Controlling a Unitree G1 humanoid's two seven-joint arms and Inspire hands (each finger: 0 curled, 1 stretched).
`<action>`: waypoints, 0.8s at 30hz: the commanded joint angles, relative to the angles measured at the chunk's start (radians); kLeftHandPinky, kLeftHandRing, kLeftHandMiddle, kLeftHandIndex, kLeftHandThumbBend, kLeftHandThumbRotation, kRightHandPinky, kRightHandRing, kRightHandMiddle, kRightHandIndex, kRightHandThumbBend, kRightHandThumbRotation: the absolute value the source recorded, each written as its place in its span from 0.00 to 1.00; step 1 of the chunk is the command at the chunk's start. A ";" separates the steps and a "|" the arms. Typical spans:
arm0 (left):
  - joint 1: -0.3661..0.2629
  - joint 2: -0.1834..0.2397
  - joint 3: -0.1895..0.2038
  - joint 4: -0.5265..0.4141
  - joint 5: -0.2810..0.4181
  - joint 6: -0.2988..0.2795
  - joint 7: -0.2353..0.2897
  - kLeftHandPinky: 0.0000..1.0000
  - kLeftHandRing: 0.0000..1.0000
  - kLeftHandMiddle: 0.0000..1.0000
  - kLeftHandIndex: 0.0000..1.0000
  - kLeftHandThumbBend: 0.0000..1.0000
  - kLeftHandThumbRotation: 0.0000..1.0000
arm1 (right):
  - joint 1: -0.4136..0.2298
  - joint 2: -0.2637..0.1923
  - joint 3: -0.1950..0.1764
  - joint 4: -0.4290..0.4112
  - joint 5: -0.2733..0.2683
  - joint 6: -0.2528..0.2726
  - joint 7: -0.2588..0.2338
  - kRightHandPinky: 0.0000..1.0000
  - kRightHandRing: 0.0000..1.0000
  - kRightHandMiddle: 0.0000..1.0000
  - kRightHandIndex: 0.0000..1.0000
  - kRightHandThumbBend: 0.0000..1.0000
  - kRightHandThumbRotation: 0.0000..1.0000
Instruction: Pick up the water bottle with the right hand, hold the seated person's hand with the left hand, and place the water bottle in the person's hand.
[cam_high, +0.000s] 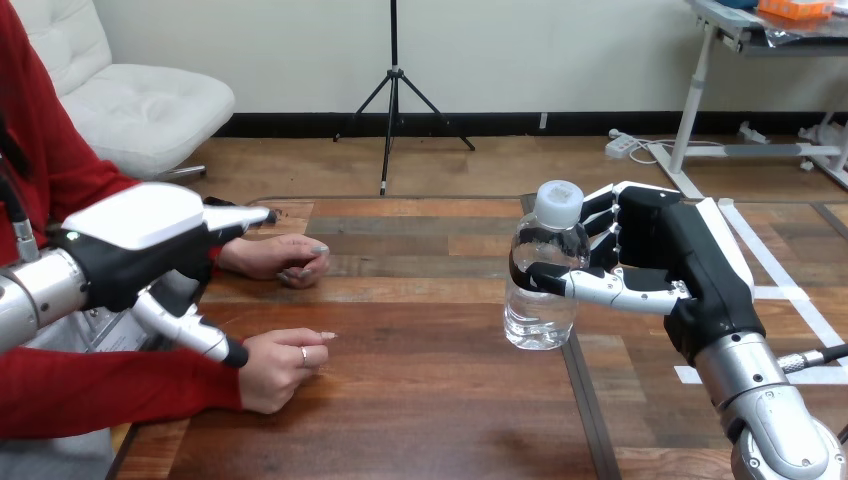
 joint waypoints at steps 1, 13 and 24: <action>-0.090 0.032 -0.022 0.021 -0.038 0.011 -0.041 0.84 0.92 0.94 0.95 1.00 0.59 | -0.052 -0.001 -0.021 -0.105 0.032 0.006 -0.001 0.21 0.26 0.38 0.42 0.84 0.00; -0.113 0.060 -0.058 0.039 -0.044 0.001 -0.104 0.82 0.93 0.95 0.96 1.00 0.61 | -0.051 -0.003 -0.024 -0.161 0.042 0.045 -0.002 0.20 0.26 0.38 0.41 0.83 0.00; -0.135 0.090 -0.089 0.060 -0.041 -0.010 -0.155 0.83 0.92 0.95 0.97 1.00 0.61 | -0.055 -0.010 -0.026 -0.192 0.030 0.073 -0.009 0.21 0.27 0.38 0.41 0.82 0.00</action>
